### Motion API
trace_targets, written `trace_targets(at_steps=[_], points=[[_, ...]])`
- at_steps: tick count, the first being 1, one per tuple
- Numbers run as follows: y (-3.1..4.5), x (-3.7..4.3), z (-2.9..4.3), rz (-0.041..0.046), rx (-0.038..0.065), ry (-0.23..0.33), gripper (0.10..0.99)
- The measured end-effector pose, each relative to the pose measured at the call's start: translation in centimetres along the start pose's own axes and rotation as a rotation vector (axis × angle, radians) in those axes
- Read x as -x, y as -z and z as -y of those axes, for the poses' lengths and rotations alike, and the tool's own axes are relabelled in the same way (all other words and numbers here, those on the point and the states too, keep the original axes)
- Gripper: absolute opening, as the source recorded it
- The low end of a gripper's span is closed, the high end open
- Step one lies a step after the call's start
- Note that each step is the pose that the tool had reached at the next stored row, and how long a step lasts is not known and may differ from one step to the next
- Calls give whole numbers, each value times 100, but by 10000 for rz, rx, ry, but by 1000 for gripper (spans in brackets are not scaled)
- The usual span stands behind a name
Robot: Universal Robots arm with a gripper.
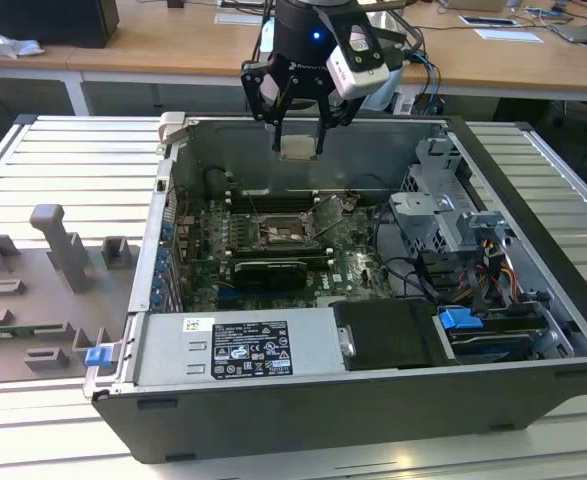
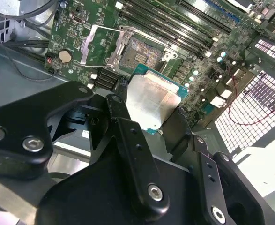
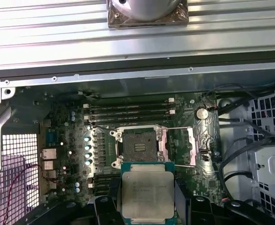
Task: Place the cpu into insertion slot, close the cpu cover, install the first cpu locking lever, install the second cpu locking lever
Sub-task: 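Place the cpu into insertion slot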
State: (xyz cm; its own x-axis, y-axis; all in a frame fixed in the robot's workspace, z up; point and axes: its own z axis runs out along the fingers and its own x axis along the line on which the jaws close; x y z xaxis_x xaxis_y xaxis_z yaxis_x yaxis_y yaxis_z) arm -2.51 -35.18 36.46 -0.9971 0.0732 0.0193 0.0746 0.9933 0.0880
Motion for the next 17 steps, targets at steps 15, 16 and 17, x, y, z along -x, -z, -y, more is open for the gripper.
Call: trace_targets(at_steps=[15,16,17], points=[[-1,0,0,28,5,-314,541],[-1,0,0,30,5,-336,541],[-1,0,0,33,5,-374,541]])
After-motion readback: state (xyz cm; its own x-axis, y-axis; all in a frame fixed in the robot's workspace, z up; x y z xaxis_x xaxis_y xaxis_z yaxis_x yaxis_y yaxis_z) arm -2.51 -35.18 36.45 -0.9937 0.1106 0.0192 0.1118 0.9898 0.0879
